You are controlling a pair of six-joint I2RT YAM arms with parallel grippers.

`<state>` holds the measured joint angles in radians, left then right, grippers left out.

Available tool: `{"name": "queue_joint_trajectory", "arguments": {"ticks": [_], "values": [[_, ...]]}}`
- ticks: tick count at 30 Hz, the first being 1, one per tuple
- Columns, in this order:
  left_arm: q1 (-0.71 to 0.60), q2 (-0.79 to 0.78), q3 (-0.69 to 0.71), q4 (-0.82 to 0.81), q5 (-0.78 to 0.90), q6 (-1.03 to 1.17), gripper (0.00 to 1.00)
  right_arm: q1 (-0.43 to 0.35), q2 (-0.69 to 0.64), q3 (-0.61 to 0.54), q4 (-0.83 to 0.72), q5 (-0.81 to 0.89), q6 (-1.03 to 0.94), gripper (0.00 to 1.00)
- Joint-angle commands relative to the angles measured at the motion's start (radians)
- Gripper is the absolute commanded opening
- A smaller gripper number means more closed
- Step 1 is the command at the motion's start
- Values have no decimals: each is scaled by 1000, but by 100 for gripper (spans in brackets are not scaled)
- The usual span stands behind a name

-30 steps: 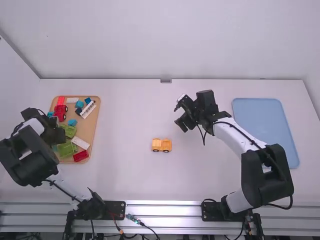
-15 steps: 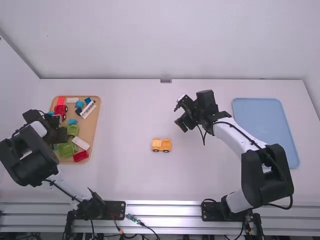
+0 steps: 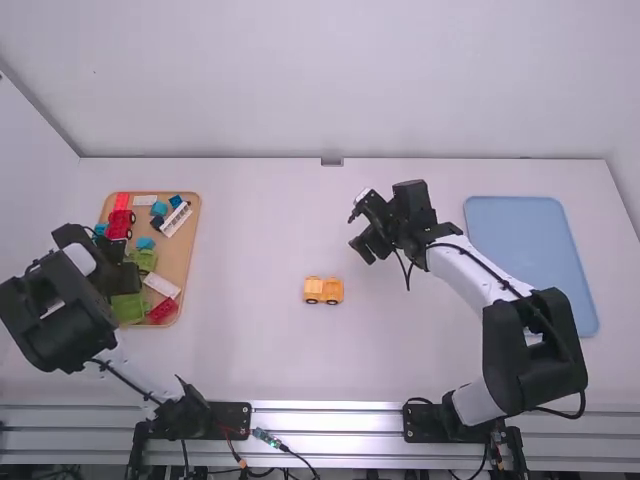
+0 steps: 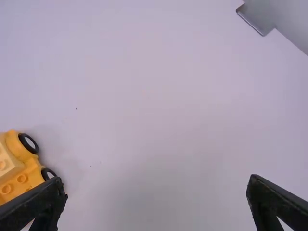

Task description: Assemble lego blocks to make yellow taxi

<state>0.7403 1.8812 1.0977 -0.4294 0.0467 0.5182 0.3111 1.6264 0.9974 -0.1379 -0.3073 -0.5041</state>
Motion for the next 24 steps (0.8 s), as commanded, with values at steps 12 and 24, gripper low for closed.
{"name": "queue_joint_trajectory", "arguments": {"ticks": [12, 24], "values": [[-7, 0, 14, -9, -6, -31, 52, -4, -14, 24, -2, 2, 0, 99], [-7, 0, 14, -2, 3, -35, 57, -4, -14, 24, -2, 2, 0, 99]]}}
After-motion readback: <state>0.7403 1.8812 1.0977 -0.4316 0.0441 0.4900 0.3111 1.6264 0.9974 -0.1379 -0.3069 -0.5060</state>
